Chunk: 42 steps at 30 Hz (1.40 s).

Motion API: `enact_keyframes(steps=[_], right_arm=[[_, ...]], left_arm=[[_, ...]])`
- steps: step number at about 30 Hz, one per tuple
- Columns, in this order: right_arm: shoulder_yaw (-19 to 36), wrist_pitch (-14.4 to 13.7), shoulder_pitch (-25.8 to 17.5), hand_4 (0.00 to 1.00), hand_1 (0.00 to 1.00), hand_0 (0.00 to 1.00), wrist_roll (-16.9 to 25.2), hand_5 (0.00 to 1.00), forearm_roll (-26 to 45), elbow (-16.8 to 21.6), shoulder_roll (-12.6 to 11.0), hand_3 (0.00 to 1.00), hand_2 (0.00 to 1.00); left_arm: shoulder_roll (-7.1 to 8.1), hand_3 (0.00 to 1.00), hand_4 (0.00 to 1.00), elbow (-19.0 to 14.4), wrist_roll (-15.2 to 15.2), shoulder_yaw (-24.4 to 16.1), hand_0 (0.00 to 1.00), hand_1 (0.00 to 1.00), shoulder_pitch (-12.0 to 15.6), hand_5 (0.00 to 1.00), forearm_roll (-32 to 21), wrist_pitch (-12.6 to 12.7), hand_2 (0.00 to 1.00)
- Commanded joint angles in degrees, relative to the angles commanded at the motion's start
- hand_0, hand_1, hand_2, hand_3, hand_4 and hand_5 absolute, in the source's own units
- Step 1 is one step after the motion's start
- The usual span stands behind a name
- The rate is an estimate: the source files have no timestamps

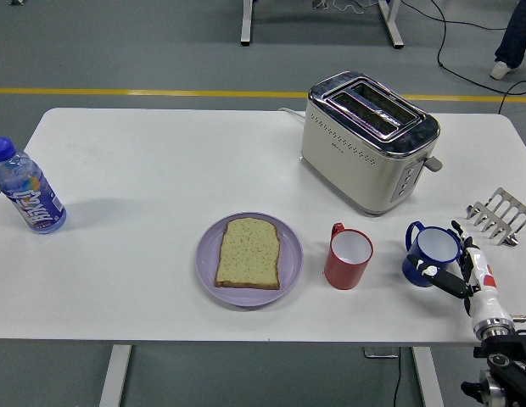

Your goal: Pick up the cup,pour liquid into bread,place the cup on the desk

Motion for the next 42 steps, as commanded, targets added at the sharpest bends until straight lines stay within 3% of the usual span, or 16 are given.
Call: enact_keyframes(steps=[20, 42], right_arm=[[-2.16, -1.14, 2.23, 0.968, 0.824, 0.980, 0.84, 0.149, 3.51, -2.48, 1.16, 0.998, 0.923], [-3.63, -1.29, 3.89, 0.945, 0.745, 0.914, 3.42, 0.150, 8.93, -4.13, 1.48, 0.903, 0.826]], left_arm=[[-0.15, 0.611, 0.396, 0.02, 0.24, -0.59, 0.690, 0.756, 0.41, 0.998, 0.98, 0.03, 0.773], [-0.08, 0.611, 0.396, 0.05, -0.23, 0.43, 0.690, 0.756, 0.11, 0.998, -0.70, -0.14, 0.773]])
